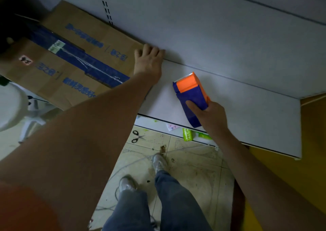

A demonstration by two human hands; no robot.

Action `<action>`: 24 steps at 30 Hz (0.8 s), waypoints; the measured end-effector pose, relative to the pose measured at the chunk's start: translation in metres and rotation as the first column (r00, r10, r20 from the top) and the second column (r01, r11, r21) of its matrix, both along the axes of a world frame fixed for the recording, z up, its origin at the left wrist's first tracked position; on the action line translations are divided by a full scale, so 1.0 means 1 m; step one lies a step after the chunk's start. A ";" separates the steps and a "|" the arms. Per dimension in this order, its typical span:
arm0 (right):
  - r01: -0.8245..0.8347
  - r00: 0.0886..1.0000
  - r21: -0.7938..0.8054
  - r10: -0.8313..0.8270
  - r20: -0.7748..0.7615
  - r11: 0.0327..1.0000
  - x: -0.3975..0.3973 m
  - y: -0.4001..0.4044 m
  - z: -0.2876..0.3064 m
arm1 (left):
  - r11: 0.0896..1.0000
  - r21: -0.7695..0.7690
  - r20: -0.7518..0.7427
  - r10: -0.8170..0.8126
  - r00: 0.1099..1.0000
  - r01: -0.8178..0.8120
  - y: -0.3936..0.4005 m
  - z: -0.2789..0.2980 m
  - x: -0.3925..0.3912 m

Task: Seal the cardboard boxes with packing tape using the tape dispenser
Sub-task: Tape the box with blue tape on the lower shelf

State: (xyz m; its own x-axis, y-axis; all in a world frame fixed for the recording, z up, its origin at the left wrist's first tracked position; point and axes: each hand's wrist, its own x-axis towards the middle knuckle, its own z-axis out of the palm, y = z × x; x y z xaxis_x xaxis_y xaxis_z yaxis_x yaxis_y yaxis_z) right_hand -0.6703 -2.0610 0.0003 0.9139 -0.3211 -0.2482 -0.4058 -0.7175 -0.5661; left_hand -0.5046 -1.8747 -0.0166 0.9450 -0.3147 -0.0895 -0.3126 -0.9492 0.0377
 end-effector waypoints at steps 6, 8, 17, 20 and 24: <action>0.002 0.998 0.108 -0.010 0.067 0.994 -0.016 0.003 0.024 | 0.554 -0.750 -0.438 -0.006 0.899 -0.362 0.004 0.051 -0.003; -0.011 0.995 0.154 -0.005 0.104 0.988 -0.022 0.009 0.040 | 0.390 -0.757 -0.629 -0.221 0.745 -0.524 0.010 0.088 -0.038; -0.241 0.967 0.260 0.210 0.141 0.935 -0.064 0.064 0.139 | 0.328 -0.815 -0.578 -0.404 0.709 -0.477 0.097 0.207 -0.139; -0.298 0.951 0.297 0.254 0.176 0.907 -0.079 0.090 0.175 | 0.265 -0.803 -0.596 -0.389 0.702 -0.534 0.130 0.234 -0.159; -0.355 0.932 0.328 0.302 0.201 0.876 -0.095 0.124 0.213 | 0.217 -0.830 -0.558 -0.297 0.775 -0.515 0.165 0.263 -0.181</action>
